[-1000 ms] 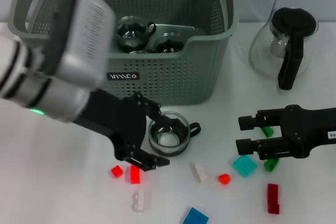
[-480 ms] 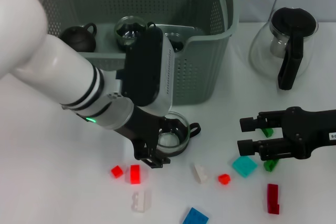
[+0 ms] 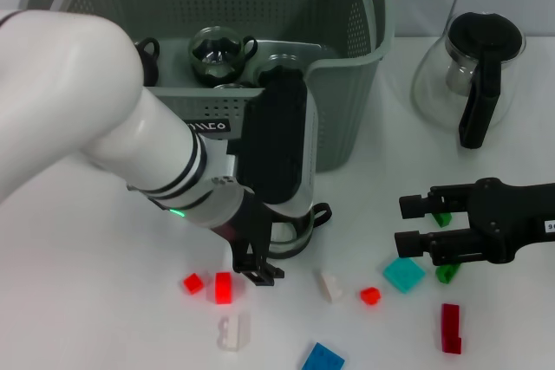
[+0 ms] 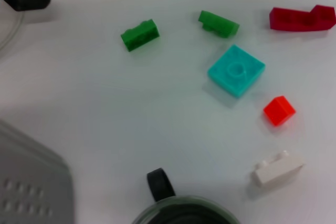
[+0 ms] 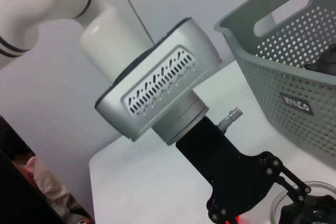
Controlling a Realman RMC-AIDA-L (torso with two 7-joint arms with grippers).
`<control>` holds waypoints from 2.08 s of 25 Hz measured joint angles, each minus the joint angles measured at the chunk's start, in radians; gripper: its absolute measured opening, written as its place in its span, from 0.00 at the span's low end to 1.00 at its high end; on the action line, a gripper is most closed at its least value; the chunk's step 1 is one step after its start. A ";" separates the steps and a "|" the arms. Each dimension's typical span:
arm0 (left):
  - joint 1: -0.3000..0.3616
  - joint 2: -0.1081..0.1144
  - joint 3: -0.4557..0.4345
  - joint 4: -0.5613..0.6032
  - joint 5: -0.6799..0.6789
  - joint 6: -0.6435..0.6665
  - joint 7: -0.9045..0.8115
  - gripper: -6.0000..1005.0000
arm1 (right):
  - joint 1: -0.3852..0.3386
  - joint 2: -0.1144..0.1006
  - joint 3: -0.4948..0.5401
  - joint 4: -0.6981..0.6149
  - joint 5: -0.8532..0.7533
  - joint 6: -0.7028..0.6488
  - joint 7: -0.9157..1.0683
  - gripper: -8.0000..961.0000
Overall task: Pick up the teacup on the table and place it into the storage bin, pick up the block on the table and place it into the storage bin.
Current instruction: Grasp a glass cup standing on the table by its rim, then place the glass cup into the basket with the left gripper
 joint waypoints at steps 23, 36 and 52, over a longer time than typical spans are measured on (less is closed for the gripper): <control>-0.032 0.002 0.056 -0.068 0.012 -0.036 -0.088 0.51 | 0.004 -0.002 0.000 0.009 -0.003 0.010 -0.005 0.79; -0.031 0.002 0.003 -0.017 -0.045 0.042 -0.091 0.07 | -0.005 -0.002 0.010 0.008 -0.003 0.007 -0.016 0.79; -0.168 0.026 -0.711 0.261 -0.226 0.572 -0.232 0.05 | -0.020 -0.029 0.093 0.016 -0.003 -0.113 -0.051 0.79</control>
